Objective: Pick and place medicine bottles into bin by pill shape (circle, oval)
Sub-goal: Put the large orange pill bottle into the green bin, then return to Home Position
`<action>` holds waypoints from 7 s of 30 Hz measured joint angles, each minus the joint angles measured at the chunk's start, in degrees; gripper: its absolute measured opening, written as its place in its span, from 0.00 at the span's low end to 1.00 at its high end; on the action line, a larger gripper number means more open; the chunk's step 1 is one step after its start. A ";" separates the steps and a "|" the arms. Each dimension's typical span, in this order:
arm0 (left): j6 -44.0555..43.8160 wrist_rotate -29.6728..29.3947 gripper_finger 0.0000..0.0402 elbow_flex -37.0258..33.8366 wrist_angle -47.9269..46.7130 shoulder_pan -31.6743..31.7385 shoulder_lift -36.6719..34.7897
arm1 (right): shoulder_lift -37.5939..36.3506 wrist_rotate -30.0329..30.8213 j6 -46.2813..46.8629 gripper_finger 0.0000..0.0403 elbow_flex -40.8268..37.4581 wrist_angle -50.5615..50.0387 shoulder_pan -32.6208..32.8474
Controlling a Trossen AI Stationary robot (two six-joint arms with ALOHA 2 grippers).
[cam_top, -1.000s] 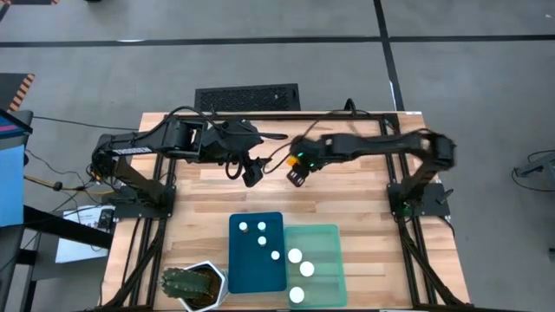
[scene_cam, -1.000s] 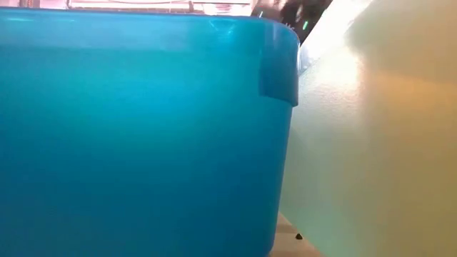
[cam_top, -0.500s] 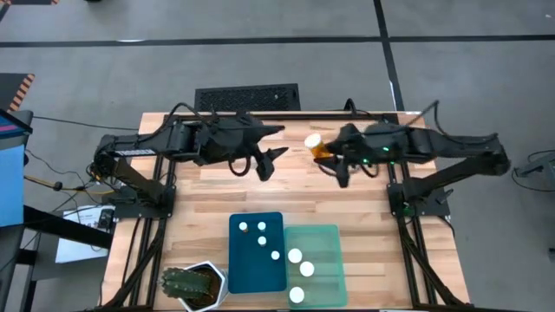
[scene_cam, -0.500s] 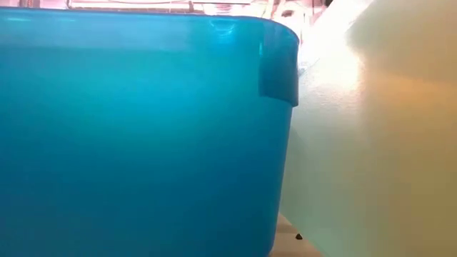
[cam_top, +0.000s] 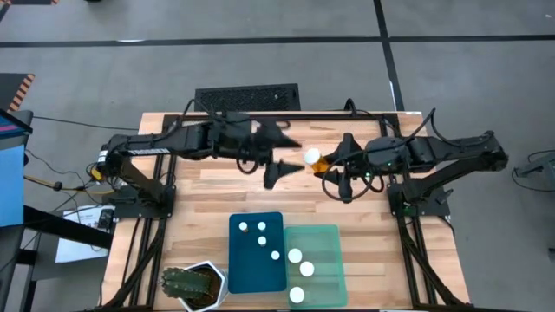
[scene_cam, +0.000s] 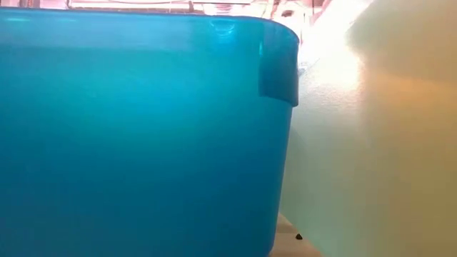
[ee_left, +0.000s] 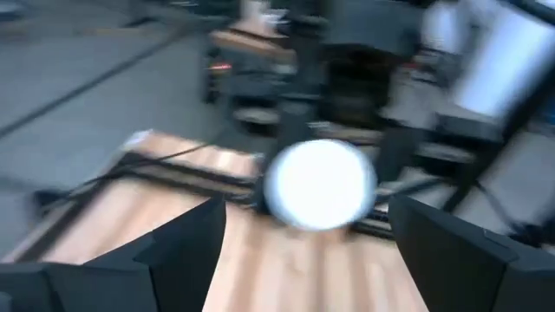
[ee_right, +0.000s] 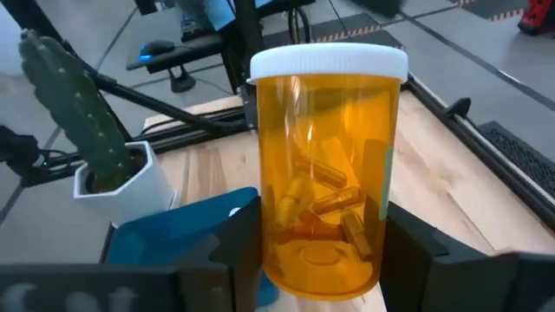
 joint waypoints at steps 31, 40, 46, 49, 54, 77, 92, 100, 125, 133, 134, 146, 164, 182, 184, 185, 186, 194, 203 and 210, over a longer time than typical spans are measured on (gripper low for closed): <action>9.57 2.09 0.79 0.11 -2.58 -0.93 3.51 | 3.91 -0.28 -0.85 0.46 0.04 1.56 1.82; 9.57 3.89 0.79 0.11 -2.91 -0.95 3.51 | 5.69 -2.90 -0.76 0.46 0.06 3.74 1.82; 8.62 4.70 0.72 0.11 -4.05 -0.95 3.51 | 5.91 -3.25 -0.62 0.47 0.02 3.90 1.82; 8.37 5.34 0.66 0.11 -4.12 -0.95 3.61 | 5.87 -3.26 -0.62 0.47 0.02 4.03 1.82; 8.04 5.65 0.57 0.15 -3.93 -0.96 4.32 | 5.87 -3.26 -0.62 0.47 0.02 3.91 1.79; 8.02 6.41 0.49 0.13 -3.87 -0.98 4.54 | 5.18 -7.97 -0.88 0.64 0.04 -0.06 1.79; 6.64 -1.55 0.49 0.16 -8.95 -6.74 8.78 | -9.89 -5.84 15.18 0.77 0.05 -27.44 5.59; 6.41 -4.30 0.49 0.09 -7.02 -13.04 20.20 | -14.54 -0.25 19.19 0.77 0.07 -29.53 8.42; 8.62 -8.18 0.49 2.69 -6.70 -18.51 38.46 | -11.99 0.00 19.06 0.77 0.02 -29.98 8.29; 10.33 -6.88 0.55 2.71 -6.89 -18.51 38.44 | -11.97 -0.02 19.19 0.77 0.02 -29.98 8.29; 10.33 -6.93 0.56 2.71 -6.95 -18.51 38.44 | -11.97 -0.02 19.21 0.77 0.02 -29.97 8.29; 6.68 -8.30 0.65 3.36 -7.71 -17.47 37.03 | -11.99 -0.17 19.10 0.77 0.02 -29.96 8.27; 14.35 -13.33 0.65 32.66 -33.90 -12.17 23.10 | -20.10 0.59 0.24 0.77 7.87 -23.88 8.26; -7.87 -44.26 0.65 -24.20 -25.05 -25.20 -38.77 | -57.45 7.32 0.71 0.77 -28.45 -7.18 8.15; -11.41 -44.71 0.65 -33.34 -21.40 -26.80 -45.39 | -59.17 7.31 1.52 0.77 -31.92 -5.64 8.15; -12.85 -44.70 0.65 -37.76 -19.44 -27.28 -48.51 | -59.90 7.28 1.98 0.77 -33.54 -5.82 8.15; -14.11 -44.78 0.65 -41.63 -17.12 -27.66 -51.36 | -60.57 7.26 2.53 0.77 -34.82 -6.07 8.15; -24.35 -46.82 0.65 -67.19 -7.59 -27.93 -73.28 | -64.23 7.35 2.79 0.77 -42.57 -0.06 8.15; -27.66 -47.42 0.65 -83.91 -2.11 -27.93 -88.57 | -63.49 7.37 2.80 0.77 -52.45 8.80 8.16; -31.14 -47.03 0.65 -88.74 -2.41 -27.93 -88.72 | -63.46 7.39 4.19 0.77 -61.78 20.56 8.18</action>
